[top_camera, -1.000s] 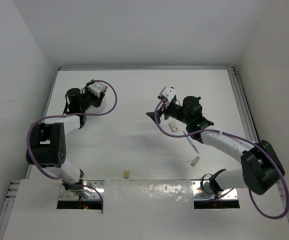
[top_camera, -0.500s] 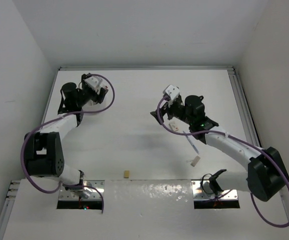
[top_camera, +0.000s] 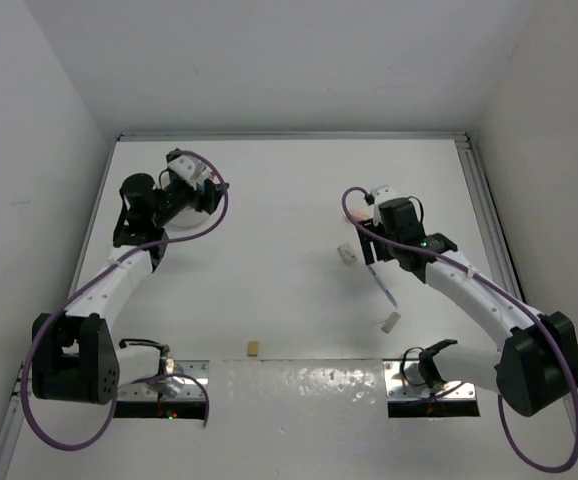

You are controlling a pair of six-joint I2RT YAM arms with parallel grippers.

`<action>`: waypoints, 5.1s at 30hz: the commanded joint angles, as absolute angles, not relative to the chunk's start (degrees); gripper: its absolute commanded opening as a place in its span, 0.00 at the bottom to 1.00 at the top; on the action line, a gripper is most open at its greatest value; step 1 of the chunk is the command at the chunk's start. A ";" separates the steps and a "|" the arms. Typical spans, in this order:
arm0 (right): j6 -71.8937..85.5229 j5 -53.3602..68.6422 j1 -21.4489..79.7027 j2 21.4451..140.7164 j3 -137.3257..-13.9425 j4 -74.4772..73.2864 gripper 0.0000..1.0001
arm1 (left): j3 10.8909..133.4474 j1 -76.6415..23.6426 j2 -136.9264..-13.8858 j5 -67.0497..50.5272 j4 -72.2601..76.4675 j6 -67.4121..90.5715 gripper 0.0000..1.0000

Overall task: Sort the stationery into containers
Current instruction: Pick up the pen cap at the corner of the board.

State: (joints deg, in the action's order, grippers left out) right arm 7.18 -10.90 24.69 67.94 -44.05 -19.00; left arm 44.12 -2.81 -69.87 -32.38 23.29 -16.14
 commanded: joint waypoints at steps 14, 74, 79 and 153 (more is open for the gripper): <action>55.33 -13.80 26.01 70.17 -38.10 -36.08 0.52 | 37.80 -5.45 -63.63 -26.10 27.15 -10.47 0.66; 59.77 -5.01 29.45 71.46 -27.86 -34.37 0.29 | 31.90 -12.48 -66.71 -20.66 34.90 -10.46 0.66; 56.00 -5.27 28.30 72.24 -29.70 -35.15 0.29 | 31.82 -12.48 -66.62 -20.83 34.80 -10.20 0.66; 47.82 -10.11 27.51 77.07 -32.78 -43.51 0.23 | 29.79 -12.48 -66.18 -18.54 36.65 -9.14 0.68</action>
State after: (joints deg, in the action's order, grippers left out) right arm 49.21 -10.22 28.27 76.40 -32.99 -45.15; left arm 29.98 -11.97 -68.03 -19.18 34.48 -10.00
